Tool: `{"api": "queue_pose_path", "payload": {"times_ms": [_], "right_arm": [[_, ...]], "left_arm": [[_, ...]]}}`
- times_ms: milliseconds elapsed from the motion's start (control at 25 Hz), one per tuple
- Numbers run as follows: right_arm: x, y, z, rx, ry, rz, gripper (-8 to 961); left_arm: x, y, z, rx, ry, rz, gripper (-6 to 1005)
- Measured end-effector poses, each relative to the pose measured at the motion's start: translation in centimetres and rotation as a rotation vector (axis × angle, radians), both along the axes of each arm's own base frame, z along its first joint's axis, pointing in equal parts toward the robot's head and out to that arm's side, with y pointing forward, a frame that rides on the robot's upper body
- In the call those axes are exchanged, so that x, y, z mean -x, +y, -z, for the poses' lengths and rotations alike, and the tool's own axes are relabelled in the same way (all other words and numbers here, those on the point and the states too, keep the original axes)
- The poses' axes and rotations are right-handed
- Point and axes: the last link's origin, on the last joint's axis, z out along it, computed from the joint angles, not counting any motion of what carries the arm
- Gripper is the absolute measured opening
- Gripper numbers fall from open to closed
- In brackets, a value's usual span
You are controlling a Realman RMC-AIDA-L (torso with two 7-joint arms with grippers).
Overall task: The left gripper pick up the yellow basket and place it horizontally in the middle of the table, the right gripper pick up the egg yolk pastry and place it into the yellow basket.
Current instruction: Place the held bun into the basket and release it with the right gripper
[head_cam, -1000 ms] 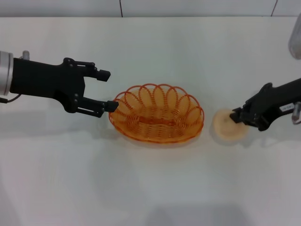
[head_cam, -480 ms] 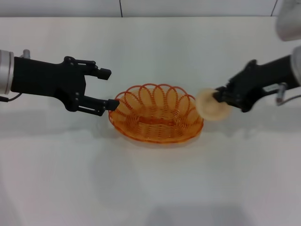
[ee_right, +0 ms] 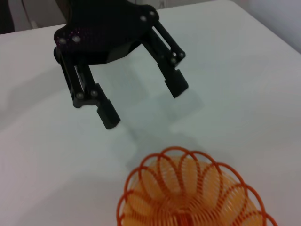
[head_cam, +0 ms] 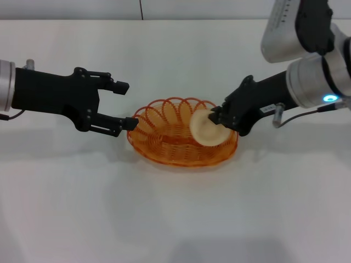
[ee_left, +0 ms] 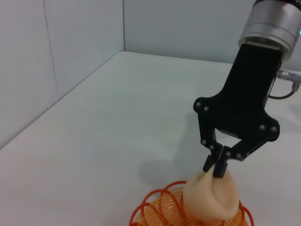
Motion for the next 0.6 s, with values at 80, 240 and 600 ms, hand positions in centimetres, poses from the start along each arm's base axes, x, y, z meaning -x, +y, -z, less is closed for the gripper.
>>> {"api": "queue_pose_path", "payload": {"times_ms": [80,240,600], "right_arm": [[0.2,0.1,0.4,-0.002,0.016,-0.003,43],[0.6,0.1,1.1,-0.005,0.026,-0.015,54],[0.8,0.3,2.8,0.002,0.016,-0.030,79]], "left_arm": [[0.0,0.0,0.0,0.000,0.001,0.001,824],[0.0,0.0,0.0,-0.002,0.002,0.003,824],[0.1,0.0,0.0,0.000,0.009,0.003,824]]}}
